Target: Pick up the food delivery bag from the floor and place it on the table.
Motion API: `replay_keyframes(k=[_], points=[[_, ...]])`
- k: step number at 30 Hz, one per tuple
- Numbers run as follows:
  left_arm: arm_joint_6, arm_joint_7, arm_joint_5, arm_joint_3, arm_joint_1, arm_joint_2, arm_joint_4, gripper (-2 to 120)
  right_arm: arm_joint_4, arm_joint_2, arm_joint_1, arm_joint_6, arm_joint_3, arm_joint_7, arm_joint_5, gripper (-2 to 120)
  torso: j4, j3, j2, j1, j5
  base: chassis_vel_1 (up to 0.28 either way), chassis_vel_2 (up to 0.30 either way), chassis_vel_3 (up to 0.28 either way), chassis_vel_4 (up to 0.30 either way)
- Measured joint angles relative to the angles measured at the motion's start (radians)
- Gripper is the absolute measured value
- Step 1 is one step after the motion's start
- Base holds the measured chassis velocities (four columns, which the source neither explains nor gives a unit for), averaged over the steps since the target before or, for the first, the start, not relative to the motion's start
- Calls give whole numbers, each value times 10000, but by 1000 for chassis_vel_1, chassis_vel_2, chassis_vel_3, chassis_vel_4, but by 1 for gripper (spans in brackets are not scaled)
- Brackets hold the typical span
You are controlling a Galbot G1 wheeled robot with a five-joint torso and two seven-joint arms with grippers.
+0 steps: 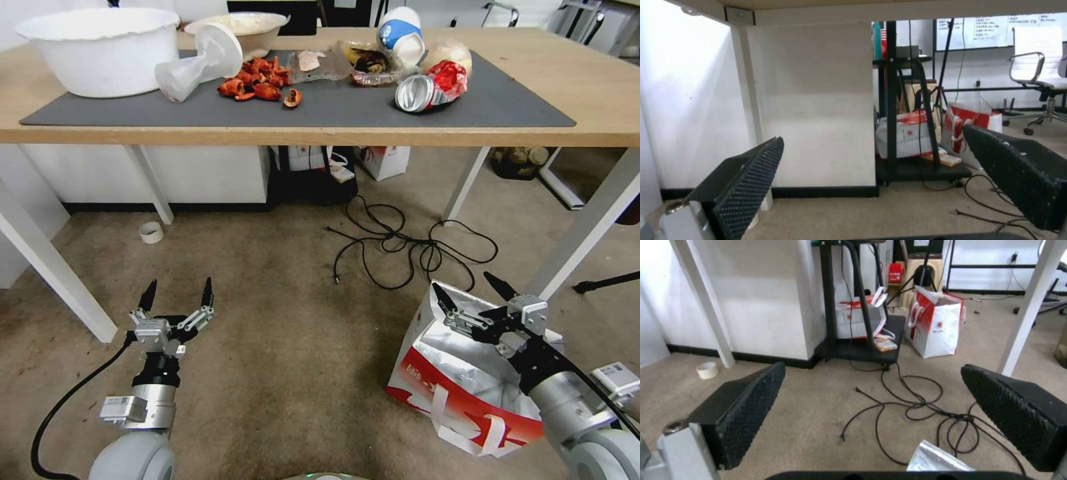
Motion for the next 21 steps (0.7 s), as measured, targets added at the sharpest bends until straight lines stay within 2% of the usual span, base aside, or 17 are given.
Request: replay_keyframes(k=[8, 10, 14, 16, 17, 20, 21], points=[[8, -9, -127, 1, -75, -12, 14, 100, 5, -156, -5, -15, -4, -1, 0, 100, 0, 0, 38, 3, 0, 0, 0, 0, 0], [50, -12, -128, 37, -142, -29, 6, 100, -23, -416, -65, -20, -6, -1, 0, 100, 0, 0, 48, 5, 0, 0, 0, 0, 0], [90, -14, 59, 86, -308, -141, 6, 100, -178, -1212, -116, -56, 25, -2, 1, 100, -2, 0, 57, 8, 3, 0, 0, 0, 0], [95, -14, 229, 141, -383, -318, 1, 100, -294, -2147, -227, -168, 51, -1, -22, 100, 1, 0, 64, 10, 1, 0, 0, 0, 0], [95, -14, 229, 141, -383, -318, 1, 100, -294, -2147, -227, -168, 51, -1, -22, 100, 1, 0, 64, 10, 1, 0, 0, 0, 0], [77, -17, 262, 189, -323, -361, -16, 100, -560, -3480, -685, -201, -31, -20, -371, 100, 0, 0, 73, 11, 4, 0, 0, 0, 0], [77, -17, 262, 189, -323, -361, -16, 100, -560, -3480, -685, -201, -31, -20, -371, 100, 0, 0, 73, 11, 4, 0, 0, 0, 0]])
